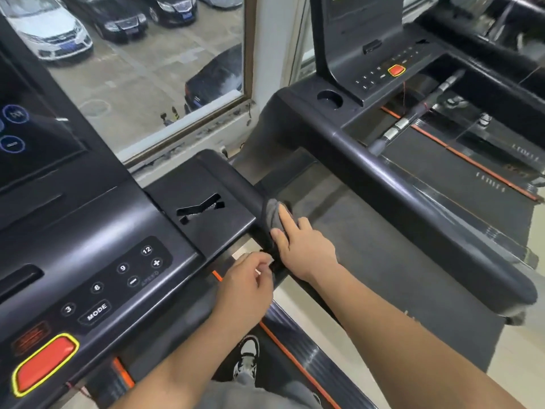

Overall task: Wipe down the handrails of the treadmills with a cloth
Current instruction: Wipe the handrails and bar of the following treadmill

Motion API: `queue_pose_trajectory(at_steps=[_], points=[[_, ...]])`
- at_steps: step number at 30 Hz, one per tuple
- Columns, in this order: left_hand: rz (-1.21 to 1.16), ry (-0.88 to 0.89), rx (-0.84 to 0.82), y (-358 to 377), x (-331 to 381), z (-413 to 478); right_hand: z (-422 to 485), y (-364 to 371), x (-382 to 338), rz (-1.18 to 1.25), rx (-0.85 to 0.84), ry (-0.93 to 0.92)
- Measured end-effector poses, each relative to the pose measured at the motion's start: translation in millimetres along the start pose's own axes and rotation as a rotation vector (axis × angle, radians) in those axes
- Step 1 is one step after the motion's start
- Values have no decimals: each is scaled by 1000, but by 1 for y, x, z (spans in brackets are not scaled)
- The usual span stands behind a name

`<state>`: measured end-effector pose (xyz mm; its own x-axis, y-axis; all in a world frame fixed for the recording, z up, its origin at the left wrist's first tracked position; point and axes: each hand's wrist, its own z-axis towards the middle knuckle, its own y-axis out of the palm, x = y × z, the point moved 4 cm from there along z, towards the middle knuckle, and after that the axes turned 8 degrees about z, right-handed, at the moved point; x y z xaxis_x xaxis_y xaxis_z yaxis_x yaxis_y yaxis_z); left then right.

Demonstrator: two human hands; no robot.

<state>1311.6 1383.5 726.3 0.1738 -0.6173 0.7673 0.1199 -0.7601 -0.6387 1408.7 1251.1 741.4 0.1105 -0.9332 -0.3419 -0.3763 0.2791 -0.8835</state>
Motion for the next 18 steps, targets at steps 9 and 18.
queue_pose_trajectory(at_steps=[9, 18], points=[[44, 106, -90, 39, 38, -25, -146, 22, 124, -234, 286, -101], [66, 128, -154, 82, 42, -92, -147, 22, 133, -230, 180, 26]])
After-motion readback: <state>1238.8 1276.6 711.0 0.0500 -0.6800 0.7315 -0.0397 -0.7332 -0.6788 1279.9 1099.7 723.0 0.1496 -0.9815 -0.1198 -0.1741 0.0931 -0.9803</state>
